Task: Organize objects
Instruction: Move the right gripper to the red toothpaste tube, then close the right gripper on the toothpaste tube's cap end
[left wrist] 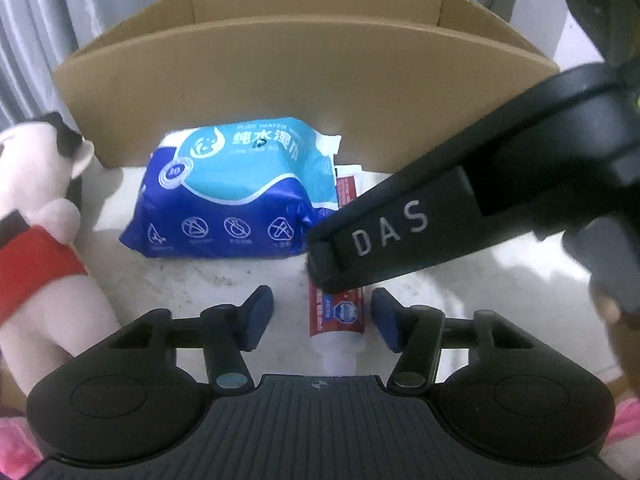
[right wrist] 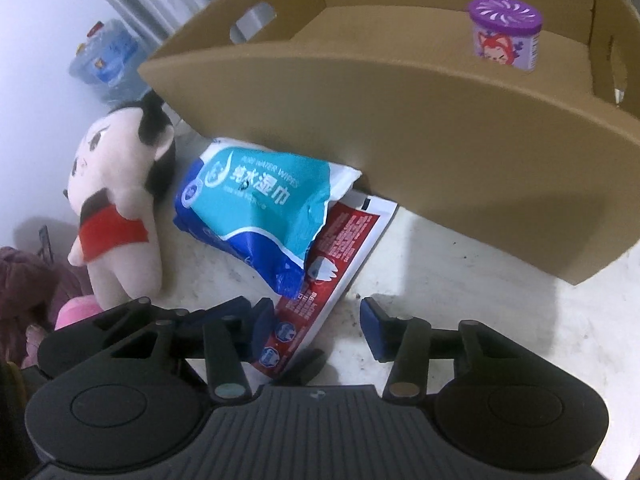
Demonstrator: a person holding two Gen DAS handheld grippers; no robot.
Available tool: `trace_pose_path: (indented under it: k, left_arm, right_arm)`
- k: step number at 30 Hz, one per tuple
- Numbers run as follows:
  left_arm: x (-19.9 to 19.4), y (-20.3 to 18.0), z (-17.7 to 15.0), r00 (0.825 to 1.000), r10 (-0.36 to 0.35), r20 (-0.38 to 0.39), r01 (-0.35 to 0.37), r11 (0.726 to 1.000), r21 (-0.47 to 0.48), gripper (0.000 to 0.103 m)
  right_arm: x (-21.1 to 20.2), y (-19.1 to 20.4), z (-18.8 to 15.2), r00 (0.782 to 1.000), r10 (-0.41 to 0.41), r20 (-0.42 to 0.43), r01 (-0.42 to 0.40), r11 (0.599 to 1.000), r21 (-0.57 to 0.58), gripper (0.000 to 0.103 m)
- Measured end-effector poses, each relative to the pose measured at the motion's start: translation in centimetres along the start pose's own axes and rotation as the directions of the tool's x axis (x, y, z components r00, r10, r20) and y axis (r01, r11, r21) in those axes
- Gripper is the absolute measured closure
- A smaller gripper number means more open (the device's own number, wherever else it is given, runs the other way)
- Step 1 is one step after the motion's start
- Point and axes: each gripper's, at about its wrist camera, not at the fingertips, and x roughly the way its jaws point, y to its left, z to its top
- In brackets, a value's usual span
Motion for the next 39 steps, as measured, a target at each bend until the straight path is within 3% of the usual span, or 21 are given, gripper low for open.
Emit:
trace_pose_path:
  k: [3, 5, 11, 29, 35, 39]
  left_arm:
    - [0.0, 0.3, -0.1, 1.000, -0.004, 0.009, 0.004, 1.000, -0.012, 0.051]
    - [-0.2, 0.3, -0.1, 1.000, -0.012, 0.011, 0.012, 1.000, -0.016, 0.057]
    - [-0.5, 0.6, -0.3, 0.998, -0.052, 0.018, 0.053, 0.998, -0.044, 0.063]
    - [-3.6, 1.0, -3.9, 0.990, -0.142, 0.006, 0.142, 0.982, -0.124, 0.063]
    - [-5.0, 3.2, -6.3, 0.977, -0.211, 0.014, 0.208, 0.950, -0.233, 0.060]
    - [-6.1, 1.6, -8.0, 0.966, -0.259, 0.009, 0.250, 0.925, -0.285, 0.057]
  right_arm:
    - [0.1, 0.4, 0.0, 1.000, 0.001, -0.009, -0.001, 1.000, -0.007, 0.060]
    - [0.2, 0.7, 0.0, 1.000, -0.006, -0.013, 0.006, 1.000, -0.015, 0.060]
    - [0.2, 0.3, -0.1, 1.000, 0.011, -0.019, -0.011, 1.000, 0.009, 0.063]
    - [-0.8, 0.3, -3.3, 0.998, 0.053, -0.037, -0.051, 0.997, 0.052, 0.068]
    - [-1.3, 0.2, -4.9, 0.997, 0.067, -0.024, -0.065, 0.995, 0.070, 0.071]
    - [-1.3, 0.1, -5.3, 0.997, 0.080, -0.020, -0.078, 0.994, 0.081, 0.073]
